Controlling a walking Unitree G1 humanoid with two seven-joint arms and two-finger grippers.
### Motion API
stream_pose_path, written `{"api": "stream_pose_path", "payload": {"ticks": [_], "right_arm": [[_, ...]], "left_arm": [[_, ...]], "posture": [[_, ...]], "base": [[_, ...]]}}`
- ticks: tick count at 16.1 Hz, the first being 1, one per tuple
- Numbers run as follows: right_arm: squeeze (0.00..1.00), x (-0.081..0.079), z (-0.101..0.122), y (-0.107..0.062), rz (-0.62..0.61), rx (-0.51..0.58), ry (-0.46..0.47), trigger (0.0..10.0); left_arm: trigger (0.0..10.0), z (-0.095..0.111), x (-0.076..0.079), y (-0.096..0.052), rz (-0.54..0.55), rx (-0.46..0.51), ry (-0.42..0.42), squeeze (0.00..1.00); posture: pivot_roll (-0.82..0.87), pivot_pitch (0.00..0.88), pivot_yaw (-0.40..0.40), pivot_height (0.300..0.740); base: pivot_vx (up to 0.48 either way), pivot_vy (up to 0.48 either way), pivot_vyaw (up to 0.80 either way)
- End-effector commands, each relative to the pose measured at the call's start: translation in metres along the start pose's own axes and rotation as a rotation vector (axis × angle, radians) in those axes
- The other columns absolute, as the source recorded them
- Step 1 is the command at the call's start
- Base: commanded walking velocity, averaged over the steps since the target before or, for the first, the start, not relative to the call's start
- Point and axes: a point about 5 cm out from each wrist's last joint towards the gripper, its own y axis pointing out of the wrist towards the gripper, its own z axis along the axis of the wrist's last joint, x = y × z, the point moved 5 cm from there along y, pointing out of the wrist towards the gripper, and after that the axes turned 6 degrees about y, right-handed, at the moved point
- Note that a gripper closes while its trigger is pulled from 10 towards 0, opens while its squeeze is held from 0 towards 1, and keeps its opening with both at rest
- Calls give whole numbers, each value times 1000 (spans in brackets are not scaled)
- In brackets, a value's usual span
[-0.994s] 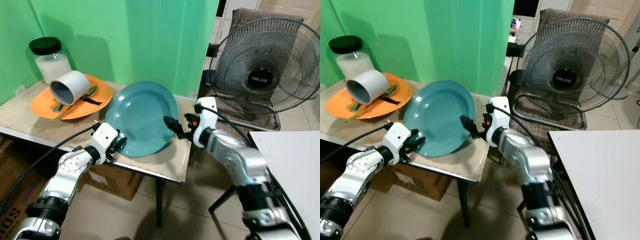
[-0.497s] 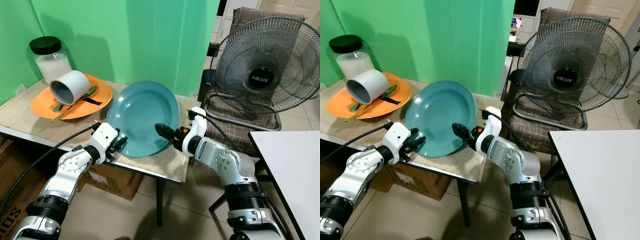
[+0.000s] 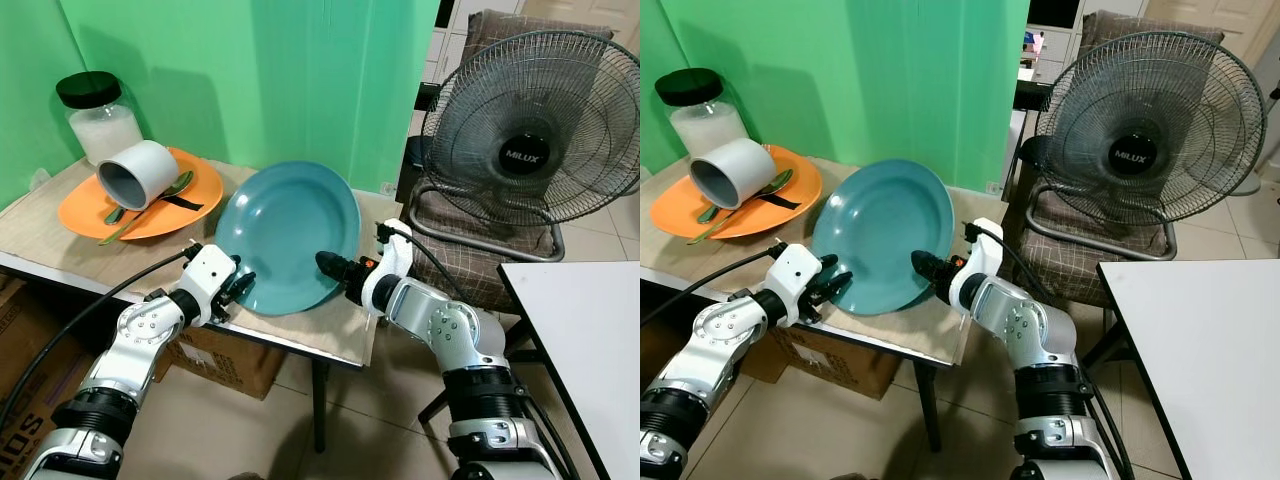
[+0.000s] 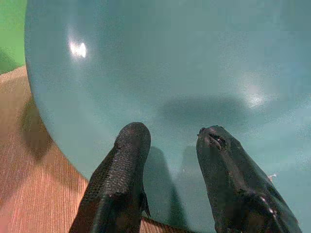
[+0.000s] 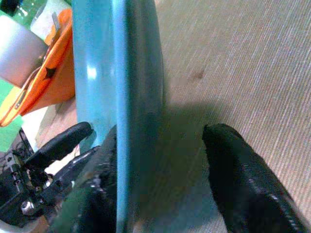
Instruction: Setting the table
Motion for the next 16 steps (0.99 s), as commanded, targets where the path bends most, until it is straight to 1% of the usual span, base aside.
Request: {"api": "stream_pose_path", "payload": {"ticks": [1, 8, 10, 11, 12, 13, 14, 15, 16], "right_arm": [[0, -3, 3, 1, 6, 2, 15, 0], [0, -9, 9, 0, 44, 46, 59, 0], [0, -9, 11, -2, 45, 61, 66, 0], [0, -8, 15, -4, 46, 80, 71, 0], [0, -8, 17, -5, 46, 88, 72, 0], [0, -8, 21, -6, 49, 101, 77, 0], [0, -8, 28, -8, 54, 129, 81, 0], [0, -8, 30, -9, 55, 136, 82, 0], [0, -9, 34, -10, 56, 152, 85, 0]], "left_arm": [[10000, -15, 11, 0, -50, -72, 5, 0], [10000, -17, 11, 1, -52, -77, 10, 0], [10000, -15, 8, 2, -33, -69, 15, 0], [10000, -9, 0, 3, 4, -44, -3, 102], [10000, -5, -3, 3, 19, -32, -16, 102], [10000, 1, -8, 2, 38, -5, -34, 1000], [10000, 18, -18, 0, 76, 68, -62, 1000], [10000, 23, -20, -1, 86, 88, -62, 1000], [10000, 37, -25, -3, 112, 139, -49, 1000]], "posture": [[16, 41, -3, 740], [8, 28, 16, 740], [5, 19, 23, 740], [3, 15, 27, 740], [3, 15, 27, 740], [4, 13, 29, 740], [3, 8, 35, 740], [3, 7, 35, 740], [4, 2, 37, 740]], "base": [[0, 0, 0], [0, 0, 0], [0, 0, 0], [0, 0, 0], [0, 0, 0], [0, 0, 0], [0, 0, 0], [0, 0, 0], [0, 0, 0]]}}
